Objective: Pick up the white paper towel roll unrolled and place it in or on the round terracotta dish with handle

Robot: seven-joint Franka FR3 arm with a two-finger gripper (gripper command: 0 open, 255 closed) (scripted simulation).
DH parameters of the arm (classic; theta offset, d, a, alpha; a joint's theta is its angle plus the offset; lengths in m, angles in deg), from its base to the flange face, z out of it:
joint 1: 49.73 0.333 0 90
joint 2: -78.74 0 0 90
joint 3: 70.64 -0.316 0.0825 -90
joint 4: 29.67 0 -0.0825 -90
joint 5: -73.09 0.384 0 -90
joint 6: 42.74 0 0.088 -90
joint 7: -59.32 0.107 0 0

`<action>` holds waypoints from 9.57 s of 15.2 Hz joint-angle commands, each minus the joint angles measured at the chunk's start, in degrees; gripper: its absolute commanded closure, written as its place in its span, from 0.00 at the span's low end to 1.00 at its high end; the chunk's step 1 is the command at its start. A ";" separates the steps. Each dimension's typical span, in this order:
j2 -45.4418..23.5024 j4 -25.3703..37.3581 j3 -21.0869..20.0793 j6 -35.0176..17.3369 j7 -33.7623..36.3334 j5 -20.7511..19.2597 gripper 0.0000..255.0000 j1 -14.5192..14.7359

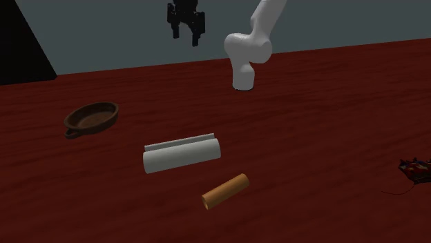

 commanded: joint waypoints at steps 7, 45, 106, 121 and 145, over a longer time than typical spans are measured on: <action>-9.39 3.66 -10.63 -2.14 14.39 0.88 0.00 -0.06; -78.81 52.52 -25.61 10.74 69.63 -25.19 0.00 10.95; -73.66 64.20 -16.82 13.09 35.51 -31.81 1.00 -9.41; -79.31 65.81 -14.60 7.05 32.84 -34.02 1.00 -12.74; -81.96 72.13 -14.96 11.29 32.88 -34.21 0.00 -9.88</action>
